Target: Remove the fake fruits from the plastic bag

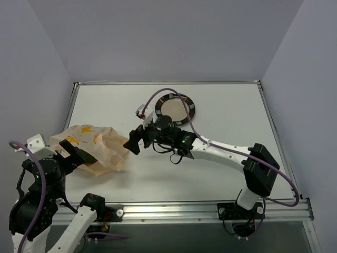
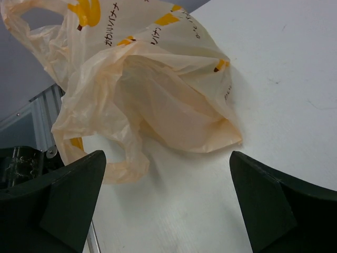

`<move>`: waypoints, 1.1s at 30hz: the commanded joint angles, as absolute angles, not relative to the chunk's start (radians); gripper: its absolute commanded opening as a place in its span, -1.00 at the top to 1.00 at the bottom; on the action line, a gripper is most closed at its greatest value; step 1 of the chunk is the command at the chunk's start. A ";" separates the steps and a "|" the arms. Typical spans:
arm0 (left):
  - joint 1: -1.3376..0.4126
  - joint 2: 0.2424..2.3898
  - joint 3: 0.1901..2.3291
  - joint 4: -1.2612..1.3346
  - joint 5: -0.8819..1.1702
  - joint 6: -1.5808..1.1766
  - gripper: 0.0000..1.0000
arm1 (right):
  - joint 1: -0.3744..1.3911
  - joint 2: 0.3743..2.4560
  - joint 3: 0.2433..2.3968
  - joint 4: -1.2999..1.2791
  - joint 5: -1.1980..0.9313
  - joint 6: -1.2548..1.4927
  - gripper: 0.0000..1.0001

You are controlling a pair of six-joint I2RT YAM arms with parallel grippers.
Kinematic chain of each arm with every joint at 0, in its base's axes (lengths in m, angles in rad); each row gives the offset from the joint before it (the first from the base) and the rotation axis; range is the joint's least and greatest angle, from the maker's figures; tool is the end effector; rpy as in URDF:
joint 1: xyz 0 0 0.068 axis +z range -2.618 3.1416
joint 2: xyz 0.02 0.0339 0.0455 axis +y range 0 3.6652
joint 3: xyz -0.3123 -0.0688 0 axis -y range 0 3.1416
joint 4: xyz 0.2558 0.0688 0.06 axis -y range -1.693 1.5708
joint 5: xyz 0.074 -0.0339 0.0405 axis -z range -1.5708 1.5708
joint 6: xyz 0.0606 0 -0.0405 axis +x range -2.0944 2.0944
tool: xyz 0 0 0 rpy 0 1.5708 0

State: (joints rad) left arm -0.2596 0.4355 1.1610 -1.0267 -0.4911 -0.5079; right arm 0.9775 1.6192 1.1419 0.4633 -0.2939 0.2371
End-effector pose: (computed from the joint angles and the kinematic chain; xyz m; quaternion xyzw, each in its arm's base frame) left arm 0.0171 0.0250 0.4221 -0.2398 0.7572 -0.0339 0.6067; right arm 0.2213 0.3596 0.3594 -0.3507 0.6195 0.4820 0.5109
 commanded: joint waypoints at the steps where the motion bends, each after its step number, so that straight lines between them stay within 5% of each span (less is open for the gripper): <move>1: -0.253 0.446 1.163 -1.114 -0.561 -0.589 -0.88 | 1.041 1.676 1.236 0.419 -0.270 0.190 -1.00; 13: -0.253 0.396 1.102 -1.247 -0.638 -0.867 -0.88 | 1.209 1.818 1.431 0.371 -0.203 0.140 -1.00; 17: -0.253 0.382 1.022 -1.230 -0.640 -0.914 -0.88 | 1.207 1.873 1.483 0.390 -0.175 0.150 -0.83; 19: -0.253 0.368 0.954 -1.201 -0.647 -0.936 -0.89 | 1.204 1.910 1.518 0.399 -0.109 0.149 -0.48; 20: -0.253 0.359 0.937 -1.187 -0.650 -0.948 -0.88 | 1.195 1.923 1.531 0.399 -0.086 0.152 0.12; 23: -0.253 0.365 0.908 -1.117 -0.664 -0.922 -0.88 | 1.155 1.947 1.557 0.416 -0.048 0.185 0.92; 33: -0.252 0.520 0.812 -0.908 -0.712 -0.877 -0.88 | 1.036 1.933 1.514 0.508 -0.097 0.264 1.00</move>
